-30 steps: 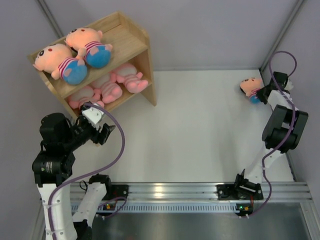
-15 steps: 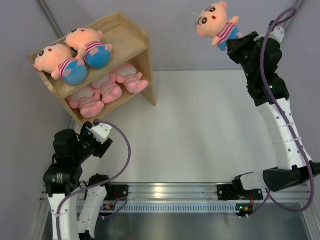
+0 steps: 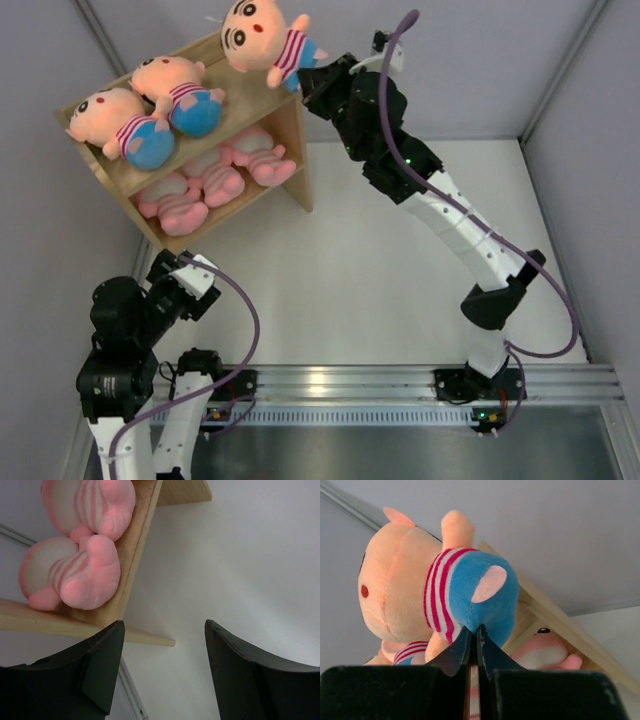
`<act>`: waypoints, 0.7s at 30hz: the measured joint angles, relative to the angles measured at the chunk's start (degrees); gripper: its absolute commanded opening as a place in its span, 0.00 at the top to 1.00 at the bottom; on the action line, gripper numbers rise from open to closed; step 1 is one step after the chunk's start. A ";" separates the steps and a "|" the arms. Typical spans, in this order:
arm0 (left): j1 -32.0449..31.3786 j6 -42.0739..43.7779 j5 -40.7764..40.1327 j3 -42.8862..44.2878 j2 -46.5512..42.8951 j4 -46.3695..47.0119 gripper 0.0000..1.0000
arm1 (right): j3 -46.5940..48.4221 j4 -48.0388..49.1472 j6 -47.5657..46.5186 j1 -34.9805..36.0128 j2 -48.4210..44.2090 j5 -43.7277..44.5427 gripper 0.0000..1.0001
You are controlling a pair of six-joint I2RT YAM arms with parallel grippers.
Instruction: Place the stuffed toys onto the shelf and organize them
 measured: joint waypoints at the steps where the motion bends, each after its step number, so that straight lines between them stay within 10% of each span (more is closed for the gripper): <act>1: 0.00 0.11 -0.28 0.00 -0.17 -0.07 0.29 | 1.46 0.63 0.57 0.81 2.12 0.70 1.00; 21: -0.04 1.25 -1.01 0.09 -1.42 -1.01 0.28 | 6.23 13.27 9.42 8.02 13.86 13.07 1.00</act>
